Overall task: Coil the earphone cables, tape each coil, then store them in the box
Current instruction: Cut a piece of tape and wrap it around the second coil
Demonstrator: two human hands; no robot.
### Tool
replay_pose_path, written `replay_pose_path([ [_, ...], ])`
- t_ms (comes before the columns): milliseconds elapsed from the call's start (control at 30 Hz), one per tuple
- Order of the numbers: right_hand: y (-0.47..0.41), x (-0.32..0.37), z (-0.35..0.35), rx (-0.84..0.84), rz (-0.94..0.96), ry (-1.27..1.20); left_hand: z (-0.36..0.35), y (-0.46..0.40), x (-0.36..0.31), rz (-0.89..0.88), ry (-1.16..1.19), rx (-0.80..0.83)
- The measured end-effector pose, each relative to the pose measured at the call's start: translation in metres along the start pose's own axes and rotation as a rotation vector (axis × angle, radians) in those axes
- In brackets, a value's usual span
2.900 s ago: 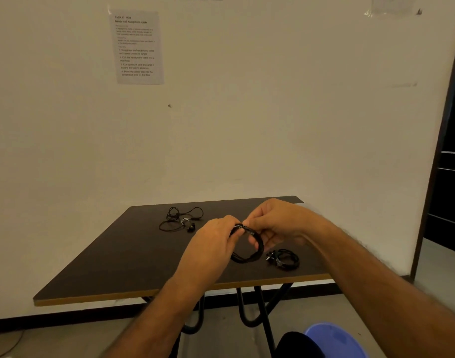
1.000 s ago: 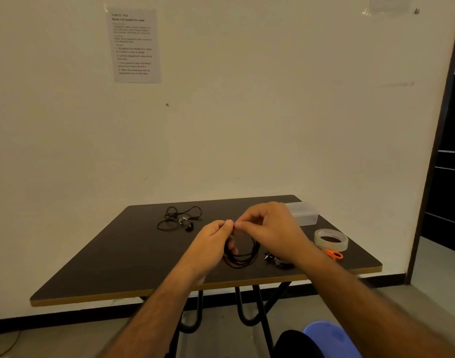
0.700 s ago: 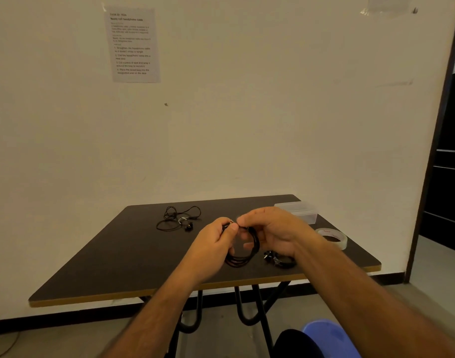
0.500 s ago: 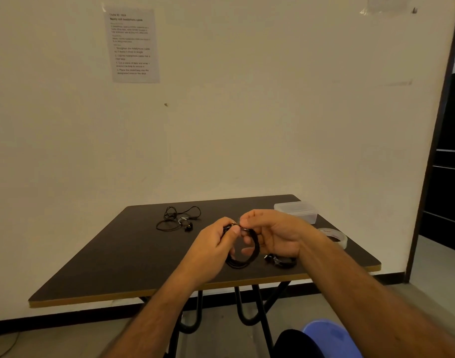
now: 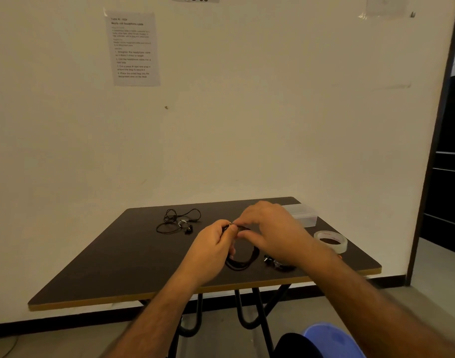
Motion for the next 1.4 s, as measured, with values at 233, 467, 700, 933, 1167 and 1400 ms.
replay_pose_path([
  [233,-0.001,-0.032,-0.012,0.080,-0.317,-0.480,-0.001,0.003,-0.003,-0.106,-0.339,-0.053],
  [467,0.000,-0.047,-0.022,0.173,-0.399,-0.634,-0.007,-0.003,0.003,-0.099,-0.354,-0.083],
  [700,0.003,-0.054,-0.025,0.069,-0.399,-0.735,-0.011,-0.009,0.017,-0.043,-0.175,-0.091],
  [933,0.002,-0.072,-0.049,0.136,-0.553,-0.896,-0.023,-0.022,0.029,0.012,-0.086,-0.047],
  [1167,0.002,-0.105,-0.069,0.026,-0.728,-1.020,-0.058,-0.044,0.062,0.309,0.359,0.023],
  [1400,-0.002,-0.157,-0.108,-0.078,-0.857,-0.881,-0.106,-0.065,0.110,0.567,0.517,0.137],
])
Point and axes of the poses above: each hand's wrist, its own y-axis away from the middle knuckle, its own z-axis out of the back of the hand, x = y × z, the point moved 6 cm from there along -y, towards the middle knuckle, and after that the axes turned 9 degrees about -y, right-handed, at the moved point
